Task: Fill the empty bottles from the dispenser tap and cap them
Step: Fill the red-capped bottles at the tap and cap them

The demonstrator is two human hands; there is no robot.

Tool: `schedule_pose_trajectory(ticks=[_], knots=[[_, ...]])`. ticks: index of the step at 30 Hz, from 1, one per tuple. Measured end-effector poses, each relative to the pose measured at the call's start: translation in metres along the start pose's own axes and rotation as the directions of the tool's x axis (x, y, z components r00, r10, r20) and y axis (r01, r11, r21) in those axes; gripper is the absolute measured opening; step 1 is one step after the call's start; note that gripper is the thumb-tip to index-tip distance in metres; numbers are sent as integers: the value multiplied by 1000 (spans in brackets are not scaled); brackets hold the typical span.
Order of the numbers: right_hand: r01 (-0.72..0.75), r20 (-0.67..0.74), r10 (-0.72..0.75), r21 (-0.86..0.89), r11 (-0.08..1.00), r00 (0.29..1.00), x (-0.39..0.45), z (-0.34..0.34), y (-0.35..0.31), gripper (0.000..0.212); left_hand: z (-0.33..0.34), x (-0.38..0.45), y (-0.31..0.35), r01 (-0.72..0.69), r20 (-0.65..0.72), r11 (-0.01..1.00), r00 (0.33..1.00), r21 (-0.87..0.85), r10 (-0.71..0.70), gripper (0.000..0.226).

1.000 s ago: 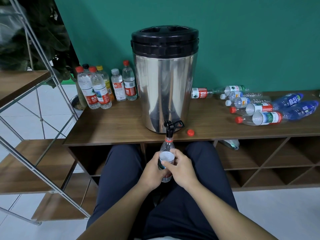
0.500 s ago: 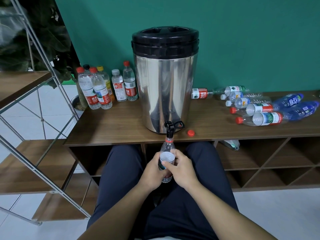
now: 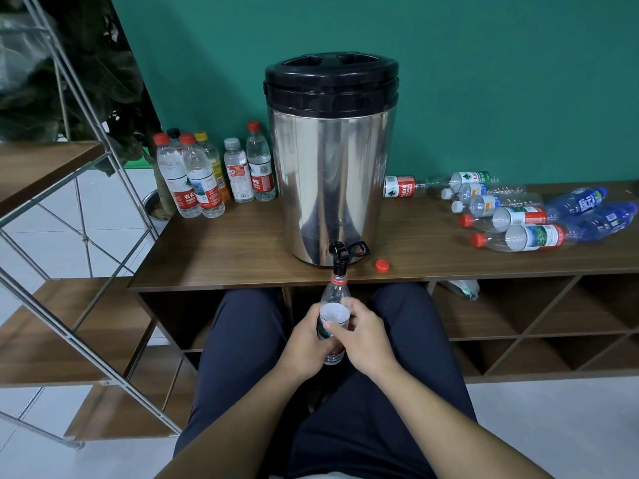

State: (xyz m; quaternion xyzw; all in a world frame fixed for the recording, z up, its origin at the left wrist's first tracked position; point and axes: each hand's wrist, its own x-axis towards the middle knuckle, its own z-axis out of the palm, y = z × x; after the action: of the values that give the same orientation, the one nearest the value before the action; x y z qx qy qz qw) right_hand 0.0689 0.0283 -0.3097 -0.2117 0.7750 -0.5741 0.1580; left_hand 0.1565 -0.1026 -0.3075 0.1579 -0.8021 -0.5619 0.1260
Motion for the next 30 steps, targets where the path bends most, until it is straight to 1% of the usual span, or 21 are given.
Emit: schedule_pose_trajectory(ticks=[5,11,18,22,30], knots=[[4,4,-4,-6,1000,1000,0,0,0,41,0,0,0,-1,0,1000,1000,7,1,59],[-17,1,17,-28,999,1000,3,1,5,57,0,-1,1,12,3,1000,1000,8,-12,58],[-20,-2,20,-22,1000,1000,2,1,3,53,0,-1,0,17,6,1000,1000,-4,-17,59],[13,-3,-13,-50,999,1000,2,0,3,38,0,0,-1,20,12,1000,1000,22,-20,61],[12,4,-12,-48,999,1000,3,0,5,42,0,1,-1,18,12,1000,1000,21,-18,60]])
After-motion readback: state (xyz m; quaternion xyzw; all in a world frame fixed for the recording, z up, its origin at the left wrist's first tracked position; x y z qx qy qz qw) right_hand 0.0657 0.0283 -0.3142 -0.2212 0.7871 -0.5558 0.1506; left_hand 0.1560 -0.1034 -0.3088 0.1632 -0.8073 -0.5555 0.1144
